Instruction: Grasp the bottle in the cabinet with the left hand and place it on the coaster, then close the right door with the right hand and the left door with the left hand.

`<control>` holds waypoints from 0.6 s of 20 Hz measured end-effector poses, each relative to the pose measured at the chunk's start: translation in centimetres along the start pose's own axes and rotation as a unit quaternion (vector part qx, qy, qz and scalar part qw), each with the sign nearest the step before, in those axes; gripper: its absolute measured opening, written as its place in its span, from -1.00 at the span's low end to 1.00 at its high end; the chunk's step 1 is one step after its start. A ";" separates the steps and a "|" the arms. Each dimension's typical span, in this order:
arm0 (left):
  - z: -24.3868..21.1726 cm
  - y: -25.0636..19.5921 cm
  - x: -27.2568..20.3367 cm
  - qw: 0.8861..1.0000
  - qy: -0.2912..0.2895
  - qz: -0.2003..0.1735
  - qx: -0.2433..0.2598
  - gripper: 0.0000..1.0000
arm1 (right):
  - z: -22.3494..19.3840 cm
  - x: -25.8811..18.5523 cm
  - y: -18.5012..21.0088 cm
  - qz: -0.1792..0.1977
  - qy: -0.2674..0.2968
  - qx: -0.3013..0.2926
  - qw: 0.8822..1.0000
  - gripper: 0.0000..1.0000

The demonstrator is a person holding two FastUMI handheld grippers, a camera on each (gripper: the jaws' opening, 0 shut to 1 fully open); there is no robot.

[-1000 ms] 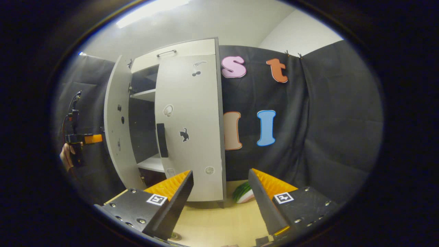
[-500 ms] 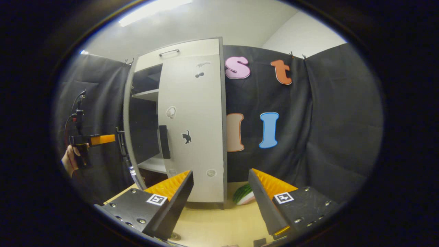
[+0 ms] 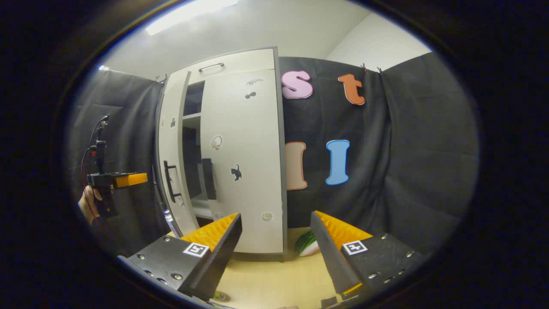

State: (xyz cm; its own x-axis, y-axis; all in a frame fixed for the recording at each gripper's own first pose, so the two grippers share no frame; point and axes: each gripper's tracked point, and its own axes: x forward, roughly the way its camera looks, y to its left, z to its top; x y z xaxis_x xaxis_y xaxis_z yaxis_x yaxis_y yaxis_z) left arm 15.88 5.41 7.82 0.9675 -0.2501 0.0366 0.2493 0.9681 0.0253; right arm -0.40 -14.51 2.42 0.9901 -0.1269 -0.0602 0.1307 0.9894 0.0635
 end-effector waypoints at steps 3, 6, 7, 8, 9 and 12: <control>-0.6 0.7 -1.7 1.000 0.002 0.020 0.002 0.91 | 0.3 0.2 1.2 0.009 -0.007 -0.003 1.000 0.95; -1.3 1.4 -3.6 0.999 0.003 0.035 -0.003 0.83 | 1.3 0.4 2.9 0.020 -0.022 -0.003 1.000 0.95; -1.5 1.6 -4.2 0.999 0.002 0.039 -0.002 0.92 | 1.6 0.4 3.7 0.025 -0.026 -0.008 0.999 0.95; -1.7 1.8 -4.8 0.999 0.004 0.044 -0.001 0.83 | 1.9 0.6 4.3 0.029 -0.030 -0.012 0.999 0.95; -1.9 2.0 -5.4 0.999 0.005 0.046 0.002 0.92 | 2.1 0.6 5.0 0.033 -0.034 -0.014 0.999 0.95; -1.9 3.0 -7.3 0.998 0.007 0.064 0.004 0.92 | 2.9 0.7 7.2 0.043 -0.045 -0.013 0.998 0.95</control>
State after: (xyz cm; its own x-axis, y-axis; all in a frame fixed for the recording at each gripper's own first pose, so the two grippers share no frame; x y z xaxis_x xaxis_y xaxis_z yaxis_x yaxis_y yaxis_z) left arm 9.68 10.19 5.72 0.9921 -0.1232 0.0254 0.1225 0.9920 0.0299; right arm 1.35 -7.69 5.71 0.9984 -0.0456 0.0348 0.0443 0.9983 0.0379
